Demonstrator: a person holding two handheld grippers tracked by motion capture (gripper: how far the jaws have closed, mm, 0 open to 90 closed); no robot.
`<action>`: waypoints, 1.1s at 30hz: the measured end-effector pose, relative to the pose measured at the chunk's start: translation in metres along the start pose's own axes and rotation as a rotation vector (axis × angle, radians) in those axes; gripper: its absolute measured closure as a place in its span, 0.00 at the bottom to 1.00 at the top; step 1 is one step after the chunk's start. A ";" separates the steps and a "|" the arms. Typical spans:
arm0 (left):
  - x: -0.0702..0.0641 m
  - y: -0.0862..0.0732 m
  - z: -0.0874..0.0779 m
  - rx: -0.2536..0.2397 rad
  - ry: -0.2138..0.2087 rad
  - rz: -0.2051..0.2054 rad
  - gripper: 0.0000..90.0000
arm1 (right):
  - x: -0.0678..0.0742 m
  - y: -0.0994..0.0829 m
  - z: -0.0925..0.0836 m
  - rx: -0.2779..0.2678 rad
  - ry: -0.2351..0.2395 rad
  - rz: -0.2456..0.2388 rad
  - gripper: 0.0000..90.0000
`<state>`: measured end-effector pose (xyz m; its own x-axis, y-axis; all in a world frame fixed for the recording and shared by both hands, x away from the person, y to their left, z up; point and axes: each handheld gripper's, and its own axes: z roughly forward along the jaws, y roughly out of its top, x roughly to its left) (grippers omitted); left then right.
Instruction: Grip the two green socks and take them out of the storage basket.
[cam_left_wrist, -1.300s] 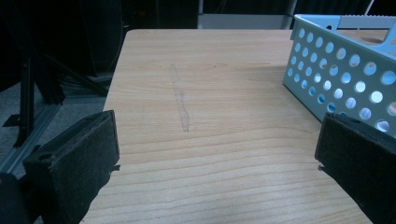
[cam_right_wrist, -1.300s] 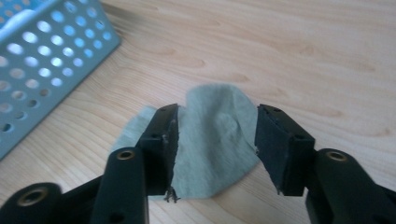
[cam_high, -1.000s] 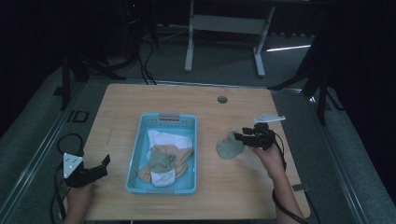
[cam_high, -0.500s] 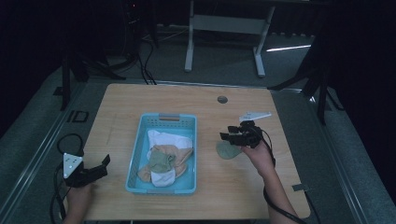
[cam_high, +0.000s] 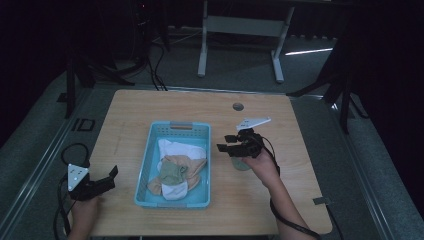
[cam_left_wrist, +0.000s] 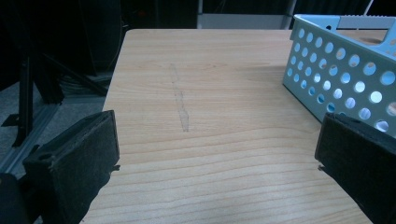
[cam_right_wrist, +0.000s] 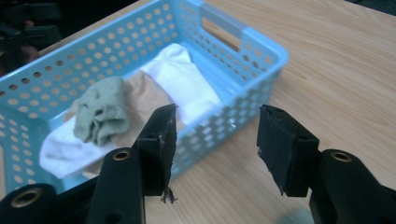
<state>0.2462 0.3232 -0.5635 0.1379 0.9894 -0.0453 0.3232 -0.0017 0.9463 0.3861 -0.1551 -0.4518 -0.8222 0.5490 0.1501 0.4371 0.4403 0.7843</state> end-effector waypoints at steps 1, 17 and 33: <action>0.000 0.000 0.000 -0.001 0.000 -0.001 0.00 | 0.003 0.002 0.003 0.001 0.004 -0.008 0.52; 0.000 0.000 0.000 0.001 -0.007 -0.002 0.00 | 0.046 0.023 0.049 0.066 0.100 -0.092 0.52; 0.001 0.000 0.000 0.002 -0.010 -0.002 0.00 | 0.080 0.023 0.098 0.193 0.166 -0.145 0.52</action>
<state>0.2463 0.3240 -0.5635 0.1471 0.9878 -0.0503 0.3250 -0.0002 0.9457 0.3661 -0.0320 -0.4807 -0.9225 0.3541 0.1540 0.3593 0.6413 0.6779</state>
